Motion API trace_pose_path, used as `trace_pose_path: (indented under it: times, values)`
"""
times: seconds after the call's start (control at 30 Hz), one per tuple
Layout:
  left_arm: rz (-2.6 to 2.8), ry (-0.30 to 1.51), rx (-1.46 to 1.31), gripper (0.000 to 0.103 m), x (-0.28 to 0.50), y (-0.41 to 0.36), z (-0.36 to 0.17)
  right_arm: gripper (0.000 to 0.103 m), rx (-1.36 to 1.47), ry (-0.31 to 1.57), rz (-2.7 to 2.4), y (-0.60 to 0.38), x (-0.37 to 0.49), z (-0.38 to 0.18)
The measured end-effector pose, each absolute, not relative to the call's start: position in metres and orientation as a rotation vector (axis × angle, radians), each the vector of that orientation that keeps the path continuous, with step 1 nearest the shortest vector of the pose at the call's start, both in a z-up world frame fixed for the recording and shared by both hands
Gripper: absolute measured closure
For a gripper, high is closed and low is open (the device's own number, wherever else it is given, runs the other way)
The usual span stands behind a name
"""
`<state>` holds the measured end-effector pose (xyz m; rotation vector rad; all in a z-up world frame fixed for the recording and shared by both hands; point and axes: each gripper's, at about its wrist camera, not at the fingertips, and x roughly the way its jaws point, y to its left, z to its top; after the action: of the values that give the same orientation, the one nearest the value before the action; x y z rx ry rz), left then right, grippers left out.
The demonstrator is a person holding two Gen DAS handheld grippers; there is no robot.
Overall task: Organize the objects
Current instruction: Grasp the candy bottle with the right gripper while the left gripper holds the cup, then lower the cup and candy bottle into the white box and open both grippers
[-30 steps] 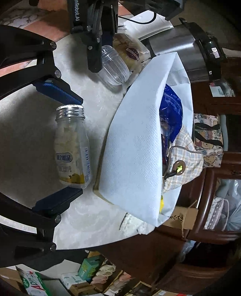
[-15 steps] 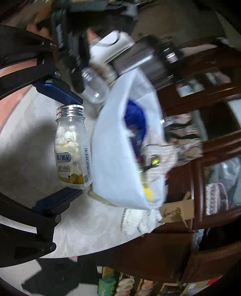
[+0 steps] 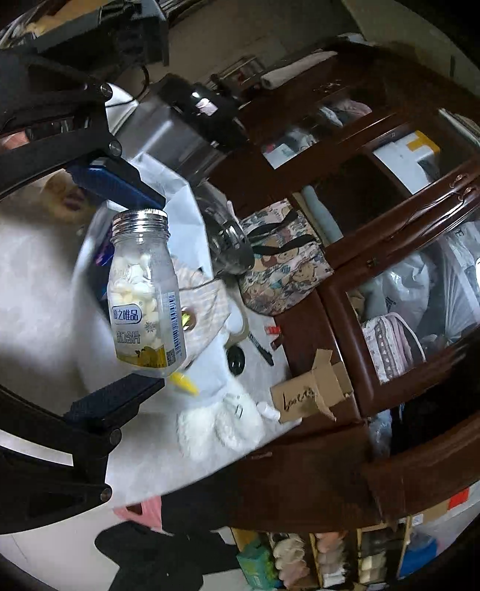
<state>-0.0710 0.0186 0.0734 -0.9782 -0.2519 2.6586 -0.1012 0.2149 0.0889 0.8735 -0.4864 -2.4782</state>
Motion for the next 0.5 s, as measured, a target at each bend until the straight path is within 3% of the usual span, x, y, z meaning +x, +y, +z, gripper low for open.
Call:
trace_pose_path:
  times: [0.17,0.3,0.5]
  values:
    - [2.672,-0.290,-0.987,0.059,-0.104,0.017,0.072,0.016,0.957,-0.661,-2.442,0.210,-0.134,0.077]
    - [2.626,-0.441,-1.014,0.057,-0.122,0.005,0.056,0.015,0.934,-0.857,-2.361,0.218,-0.150,0.054]
    - [2.577,-0.590,-0.987,0.054,-0.122,-0.009,0.049,0.015,0.903,-0.795,-2.435,0.214,-0.149,0.057]
